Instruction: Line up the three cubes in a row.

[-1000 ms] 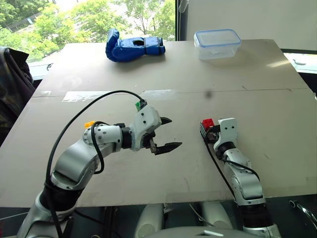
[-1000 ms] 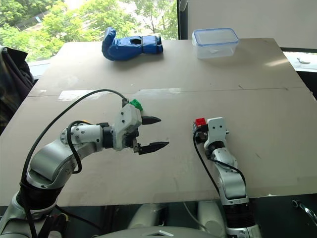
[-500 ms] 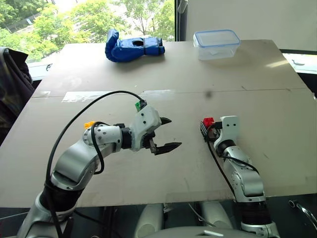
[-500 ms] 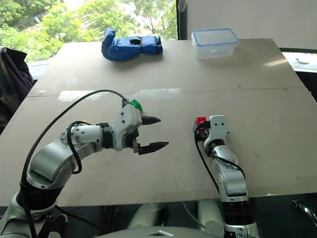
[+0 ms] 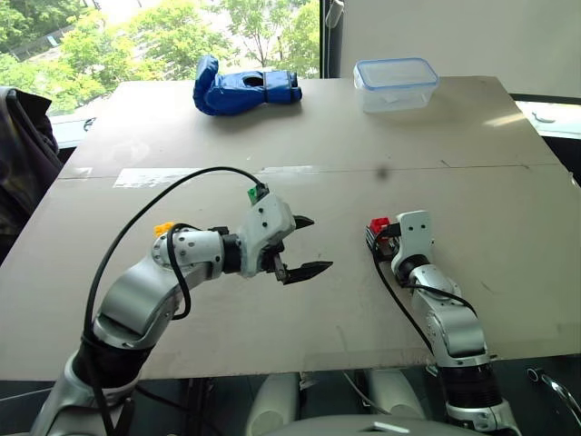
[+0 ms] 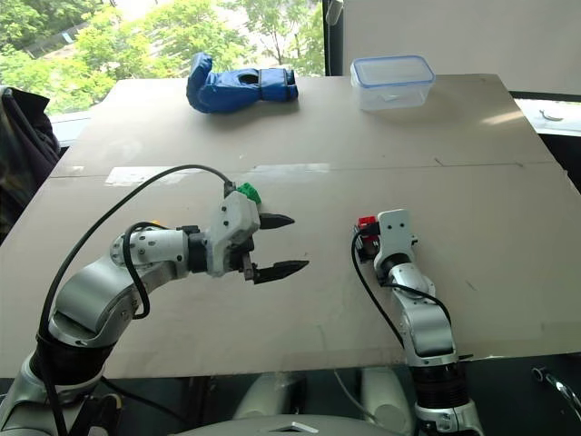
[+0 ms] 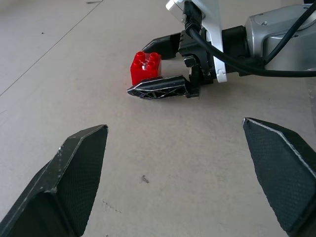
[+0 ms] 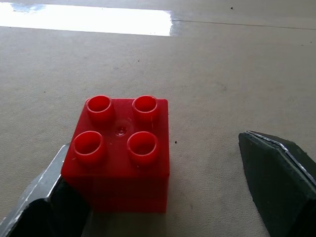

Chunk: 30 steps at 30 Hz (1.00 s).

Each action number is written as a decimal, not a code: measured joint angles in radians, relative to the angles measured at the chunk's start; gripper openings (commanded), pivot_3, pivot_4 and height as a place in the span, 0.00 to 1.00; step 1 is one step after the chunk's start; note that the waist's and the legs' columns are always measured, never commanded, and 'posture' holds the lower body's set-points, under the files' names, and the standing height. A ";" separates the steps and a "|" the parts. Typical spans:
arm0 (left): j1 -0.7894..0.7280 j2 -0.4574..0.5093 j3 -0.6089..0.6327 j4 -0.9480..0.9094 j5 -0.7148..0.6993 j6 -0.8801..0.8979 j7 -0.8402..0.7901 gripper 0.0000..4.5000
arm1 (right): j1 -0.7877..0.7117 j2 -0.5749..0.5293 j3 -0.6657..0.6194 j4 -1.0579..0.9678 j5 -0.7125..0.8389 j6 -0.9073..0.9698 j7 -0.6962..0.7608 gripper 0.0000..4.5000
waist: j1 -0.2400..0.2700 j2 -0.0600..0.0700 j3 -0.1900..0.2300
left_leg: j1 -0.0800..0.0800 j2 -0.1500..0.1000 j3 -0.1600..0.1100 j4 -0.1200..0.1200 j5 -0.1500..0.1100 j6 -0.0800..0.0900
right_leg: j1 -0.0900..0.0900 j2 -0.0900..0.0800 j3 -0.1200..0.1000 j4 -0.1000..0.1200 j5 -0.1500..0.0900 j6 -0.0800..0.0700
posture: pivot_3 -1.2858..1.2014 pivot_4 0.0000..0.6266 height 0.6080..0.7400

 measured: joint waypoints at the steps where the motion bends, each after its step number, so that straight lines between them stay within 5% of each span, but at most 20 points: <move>1: 0.002 0.000 0.000 0.000 0.000 0.000 0.000 1.00 | -0.002 0.002 0.000 0.003 0.001 -0.018 0.001 0.99 | 0.000 0.000 0.000 | 0.000 0.000 0.000 0.000 0.000 0.000 | 0.000 0.000 0.000 0.000 0.000 0.000 | 0.52 0.24 1.00; 21: 0.010 0.004 0.001 0.006 0.019 -0.022 -0.006 1.00 | 0.004 0.006 0.010 0.074 -0.022 -0.256 0.016 0.99 | -0.002 0.003 0.002 | -0.003 0.000 0.001 -0.004 0.002 -0.003 | -0.003 0.000 0.001 -0.001 0.000 0.000 | 0.52 0.24 1.00; 27: 0.168 0.012 0.061 -0.024 0.028 -0.070 0.010 1.00 | 0.067 -0.103 0.016 -0.148 0.152 -0.332 0.246 0.99 | -0.002 0.004 0.003 | -0.003 0.001 0.001 -0.008 0.001 -0.002 | -0.004 -0.001 0.001 -0.004 0.000 0.000 | 0.52 0.24 1.00; 30: 0.272 -0.072 0.161 -0.037 0.028 -0.115 0.091 1.00 | 0.117 -0.217 -0.033 -0.248 0.284 -0.304 0.374 0.99 | 0.007 0.004 0.003 | -0.003 0.000 0.001 -0.008 0.000 0.001 | -0.004 -0.003 0.000 -0.005 0.000 0.000 | 0.52 0.24 1.00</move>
